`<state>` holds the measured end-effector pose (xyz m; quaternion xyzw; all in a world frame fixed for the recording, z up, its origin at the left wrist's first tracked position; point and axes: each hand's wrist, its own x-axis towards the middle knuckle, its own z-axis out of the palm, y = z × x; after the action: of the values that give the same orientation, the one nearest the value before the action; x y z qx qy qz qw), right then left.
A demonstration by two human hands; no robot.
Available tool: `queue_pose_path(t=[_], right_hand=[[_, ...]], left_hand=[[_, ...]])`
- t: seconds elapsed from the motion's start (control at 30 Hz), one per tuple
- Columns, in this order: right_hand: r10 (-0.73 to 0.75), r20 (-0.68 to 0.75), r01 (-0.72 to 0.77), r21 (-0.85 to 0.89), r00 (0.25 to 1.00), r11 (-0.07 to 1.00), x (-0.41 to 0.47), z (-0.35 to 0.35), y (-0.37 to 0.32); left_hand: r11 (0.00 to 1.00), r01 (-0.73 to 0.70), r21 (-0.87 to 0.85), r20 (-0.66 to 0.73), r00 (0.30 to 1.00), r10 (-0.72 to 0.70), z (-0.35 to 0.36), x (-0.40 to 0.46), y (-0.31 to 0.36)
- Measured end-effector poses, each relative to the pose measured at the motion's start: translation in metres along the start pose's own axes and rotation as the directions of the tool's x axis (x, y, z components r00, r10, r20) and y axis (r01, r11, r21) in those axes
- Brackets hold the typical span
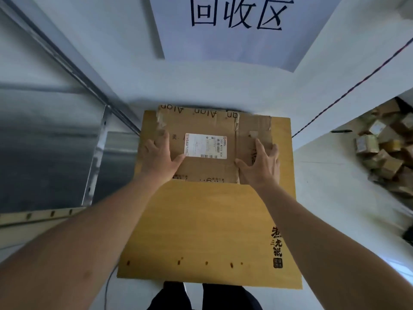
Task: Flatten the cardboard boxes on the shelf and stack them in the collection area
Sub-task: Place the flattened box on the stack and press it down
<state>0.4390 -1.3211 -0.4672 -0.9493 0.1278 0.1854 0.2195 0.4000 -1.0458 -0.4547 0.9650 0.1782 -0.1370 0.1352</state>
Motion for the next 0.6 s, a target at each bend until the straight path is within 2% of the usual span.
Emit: queue_pose_path(t=[0.17, 0.27, 0.33, 0.4, 0.47, 0.53, 0.6], right_hand=[[-0.004, 0.060, 0.006, -0.030, 0.998, 1.000, 0.023, 0.013, 0.017], [-0.012, 0.082, 0.020, -0.105, 0.997, 0.994, 0.032, 0.014, 0.018], [-0.049, 0.059, 0.061, -0.210, 0.997, 0.976, 0.035, 0.013, 0.012], [-0.148, 0.031, 0.151, -0.259, 0.988, 0.954, 0.035, 0.010, 0.000], [-0.268, 0.053, 0.273, -0.245, 0.962, 0.930, 0.034, 0.009, -0.011], [-0.337, 0.109, 0.354, -0.244, 0.935, 0.903, 0.035, 0.011, -0.020], [-0.333, 0.168, 0.365, -0.226, 0.928, 0.903, 0.035, 0.014, -0.024]], left_hand=[[0.998, 0.058, -0.024, 0.098, 0.994, -0.055, 0.026, 0.020, 0.007], [0.994, 0.101, 0.037, 0.127, 0.986, -0.105, 0.035, 0.025, 0.015], [0.997, 0.025, 0.071, 0.042, 0.999, -0.028, 0.037, 0.025, 0.021], [0.981, -0.154, 0.115, -0.030, 0.987, 0.158, 0.040, 0.026, 0.027], [0.961, -0.253, 0.110, 0.037, 0.967, 0.250, 0.043, 0.027, 0.034], [0.970, -0.233, 0.073, 0.117, 0.968, 0.224, 0.045, 0.030, 0.041], [0.973, -0.215, 0.084, 0.171, 0.965, 0.198, 0.047, 0.031, 0.045]])
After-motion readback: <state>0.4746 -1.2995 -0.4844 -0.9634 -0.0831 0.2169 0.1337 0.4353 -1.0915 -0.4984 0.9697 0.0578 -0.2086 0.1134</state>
